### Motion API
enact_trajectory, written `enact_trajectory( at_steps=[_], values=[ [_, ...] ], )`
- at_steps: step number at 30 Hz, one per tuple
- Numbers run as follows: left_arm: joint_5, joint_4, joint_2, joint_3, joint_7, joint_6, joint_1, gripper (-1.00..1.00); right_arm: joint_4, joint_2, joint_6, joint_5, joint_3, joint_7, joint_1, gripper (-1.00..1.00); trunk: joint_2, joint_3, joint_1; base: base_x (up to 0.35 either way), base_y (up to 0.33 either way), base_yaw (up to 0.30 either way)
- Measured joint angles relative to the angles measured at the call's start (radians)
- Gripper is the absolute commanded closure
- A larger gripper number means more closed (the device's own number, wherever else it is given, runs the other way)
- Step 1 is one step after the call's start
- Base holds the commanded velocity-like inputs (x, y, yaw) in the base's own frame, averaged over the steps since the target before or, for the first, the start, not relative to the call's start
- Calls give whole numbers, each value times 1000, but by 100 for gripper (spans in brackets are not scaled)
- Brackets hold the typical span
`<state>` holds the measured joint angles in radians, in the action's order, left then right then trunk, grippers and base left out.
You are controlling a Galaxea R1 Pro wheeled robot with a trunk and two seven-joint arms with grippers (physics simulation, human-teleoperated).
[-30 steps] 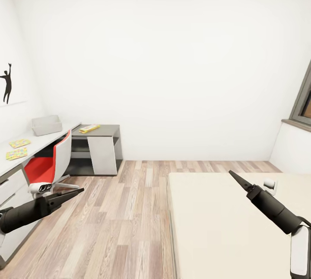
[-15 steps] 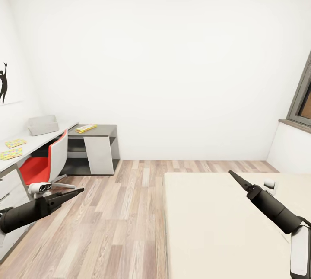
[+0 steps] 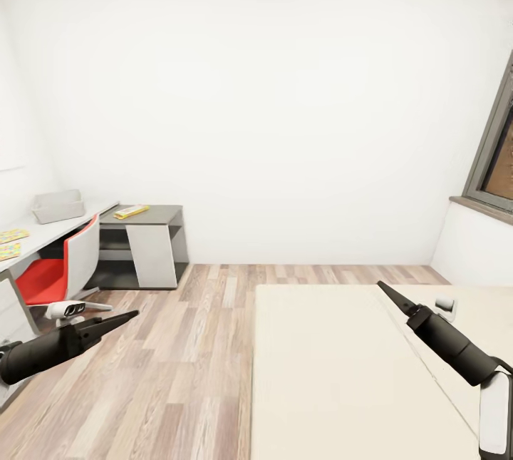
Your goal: Put all the toys in the child's room - the three board games (two on the bed and one on the table), the two jigsaw puzzles on the table, and the tennis ball on the table - inside the toy box on the table in the child's room.
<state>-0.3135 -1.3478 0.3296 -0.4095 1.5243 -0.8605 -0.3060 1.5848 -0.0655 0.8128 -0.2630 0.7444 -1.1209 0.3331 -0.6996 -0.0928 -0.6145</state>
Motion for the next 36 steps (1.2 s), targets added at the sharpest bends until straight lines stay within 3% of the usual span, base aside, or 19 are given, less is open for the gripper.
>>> enact_trajectory(
  at_steps=[28,36],
  values=[
    [0,0,0,0,0,0,0,-100,0,0,-1,0,1,0,0,-100,0,0,0,0,-290,0],
    [1,0,0,-1,1,0,0,-100,0,0,-1,0,1,0,0,-100,0,0,0,0,-78,0]
  ],
)
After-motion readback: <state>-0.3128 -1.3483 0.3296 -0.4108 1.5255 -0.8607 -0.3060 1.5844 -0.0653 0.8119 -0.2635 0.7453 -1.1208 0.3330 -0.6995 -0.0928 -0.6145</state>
